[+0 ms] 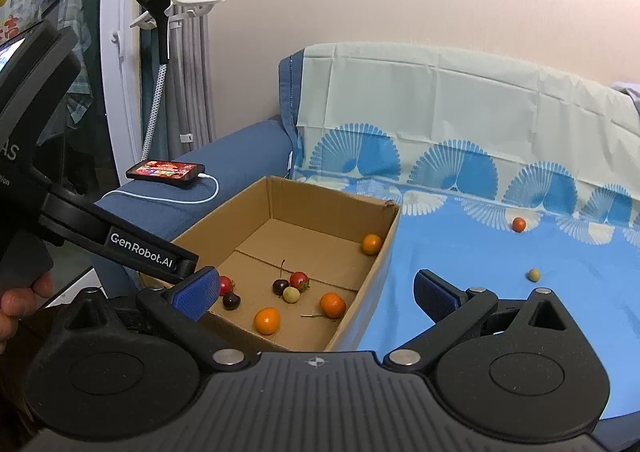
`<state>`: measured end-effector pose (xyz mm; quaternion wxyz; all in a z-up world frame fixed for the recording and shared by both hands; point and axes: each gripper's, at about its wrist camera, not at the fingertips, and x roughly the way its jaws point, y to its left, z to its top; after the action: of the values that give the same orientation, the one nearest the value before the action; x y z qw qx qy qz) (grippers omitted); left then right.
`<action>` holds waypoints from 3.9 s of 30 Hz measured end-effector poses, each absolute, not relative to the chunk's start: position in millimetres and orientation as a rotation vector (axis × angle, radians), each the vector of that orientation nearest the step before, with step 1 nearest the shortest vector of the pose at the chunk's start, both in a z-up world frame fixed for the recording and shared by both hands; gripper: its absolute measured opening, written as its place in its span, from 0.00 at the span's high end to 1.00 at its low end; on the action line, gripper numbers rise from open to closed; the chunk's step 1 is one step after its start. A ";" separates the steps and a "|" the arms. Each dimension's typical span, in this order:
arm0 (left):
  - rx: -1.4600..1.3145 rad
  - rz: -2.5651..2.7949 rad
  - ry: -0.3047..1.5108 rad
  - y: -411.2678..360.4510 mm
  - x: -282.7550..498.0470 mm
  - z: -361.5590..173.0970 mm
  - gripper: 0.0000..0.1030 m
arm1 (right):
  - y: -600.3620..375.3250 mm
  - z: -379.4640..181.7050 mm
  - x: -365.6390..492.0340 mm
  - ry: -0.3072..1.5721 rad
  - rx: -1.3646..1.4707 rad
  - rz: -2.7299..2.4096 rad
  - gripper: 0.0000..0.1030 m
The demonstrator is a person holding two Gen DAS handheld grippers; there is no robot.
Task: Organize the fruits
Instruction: 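Withdraw both open grippers above the box, then grasp the small orange on the bed with the left gripper while the right grasps the yellow pear, then carry the held orange and pear back over the cardboard box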
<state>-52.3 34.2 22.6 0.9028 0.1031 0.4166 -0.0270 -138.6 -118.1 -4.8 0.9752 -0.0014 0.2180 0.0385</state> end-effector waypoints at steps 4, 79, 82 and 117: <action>0.218 -0.055 0.873 30.9 -48.9 19.8 0.00 | -121.1 -7.3 -135.7 0.452 0.005 0.078 0.01; 0.188 -0.519 1.035 -516.6 410.9 -181.5 0.00 | -606.4 -240.0 131.5 0.512 0.409 -1.087 0.73; 0.238 -0.515 1.020 -538.5 425.0 -195.5 0.00 | -607.3 -240.4 130.0 0.509 0.419 -1.081 0.73; 0.250 -0.345 0.930 -257.4 155.4 -29.0 0.60 | -454.0 -112.9 3.6 0.353 0.335 -0.776 0.73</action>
<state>155.4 -257.4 -29.0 0.8720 0.1197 0.4451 -0.1651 3.6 -454.0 -112.9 0.8971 0.1616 0.1702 -0.3744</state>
